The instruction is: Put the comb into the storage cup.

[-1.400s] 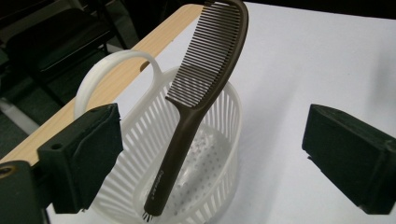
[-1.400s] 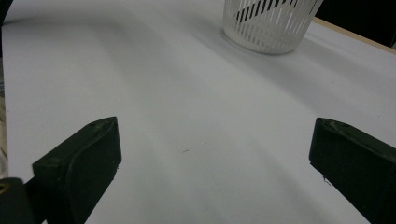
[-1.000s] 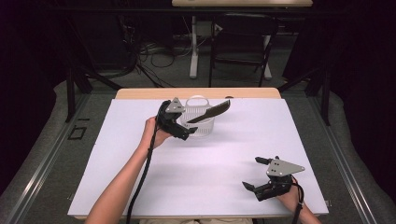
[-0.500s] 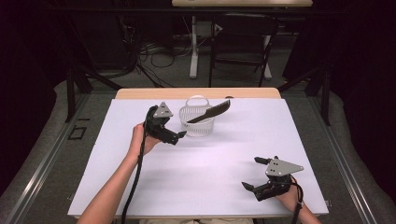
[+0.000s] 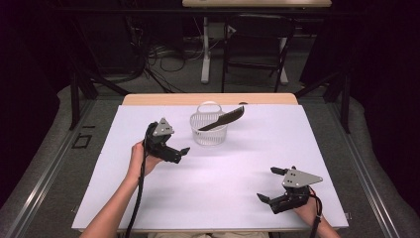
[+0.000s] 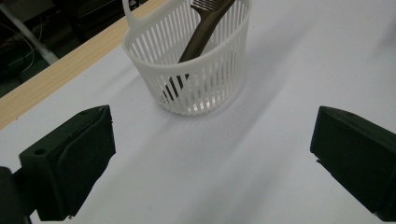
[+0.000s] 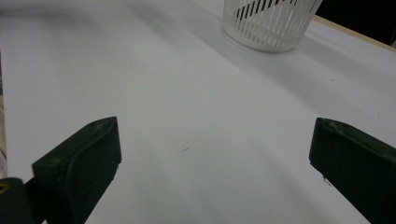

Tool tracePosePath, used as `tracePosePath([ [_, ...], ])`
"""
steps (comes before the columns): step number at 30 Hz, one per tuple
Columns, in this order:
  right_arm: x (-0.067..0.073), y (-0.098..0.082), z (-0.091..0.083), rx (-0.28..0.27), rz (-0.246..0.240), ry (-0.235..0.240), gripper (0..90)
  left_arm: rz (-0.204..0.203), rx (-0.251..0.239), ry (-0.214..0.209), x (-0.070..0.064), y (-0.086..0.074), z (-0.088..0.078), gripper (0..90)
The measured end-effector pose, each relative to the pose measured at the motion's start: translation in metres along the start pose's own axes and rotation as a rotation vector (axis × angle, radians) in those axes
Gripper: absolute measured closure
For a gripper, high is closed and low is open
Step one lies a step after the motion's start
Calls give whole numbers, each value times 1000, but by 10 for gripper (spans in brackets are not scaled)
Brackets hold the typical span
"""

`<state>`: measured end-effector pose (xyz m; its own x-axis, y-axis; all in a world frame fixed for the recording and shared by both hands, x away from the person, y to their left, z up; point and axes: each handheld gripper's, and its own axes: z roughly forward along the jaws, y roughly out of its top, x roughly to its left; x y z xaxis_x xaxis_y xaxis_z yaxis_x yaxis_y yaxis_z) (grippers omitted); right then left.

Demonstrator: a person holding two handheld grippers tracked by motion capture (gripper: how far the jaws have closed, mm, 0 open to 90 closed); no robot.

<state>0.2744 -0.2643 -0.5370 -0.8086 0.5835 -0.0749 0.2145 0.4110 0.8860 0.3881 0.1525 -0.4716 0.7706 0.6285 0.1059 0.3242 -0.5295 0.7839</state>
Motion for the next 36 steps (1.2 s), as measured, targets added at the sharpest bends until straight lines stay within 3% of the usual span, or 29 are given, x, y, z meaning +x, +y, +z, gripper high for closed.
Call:
tracePosePath([
  [23, 0, 0, 0, 3, 3, 0, 20, -74, 7, 12, -21, -45, -23, 0],
  [36, 0, 0, 0, 1, 6, -1, 22, -93, 15, 28, -34, -70, -31, 0],
])
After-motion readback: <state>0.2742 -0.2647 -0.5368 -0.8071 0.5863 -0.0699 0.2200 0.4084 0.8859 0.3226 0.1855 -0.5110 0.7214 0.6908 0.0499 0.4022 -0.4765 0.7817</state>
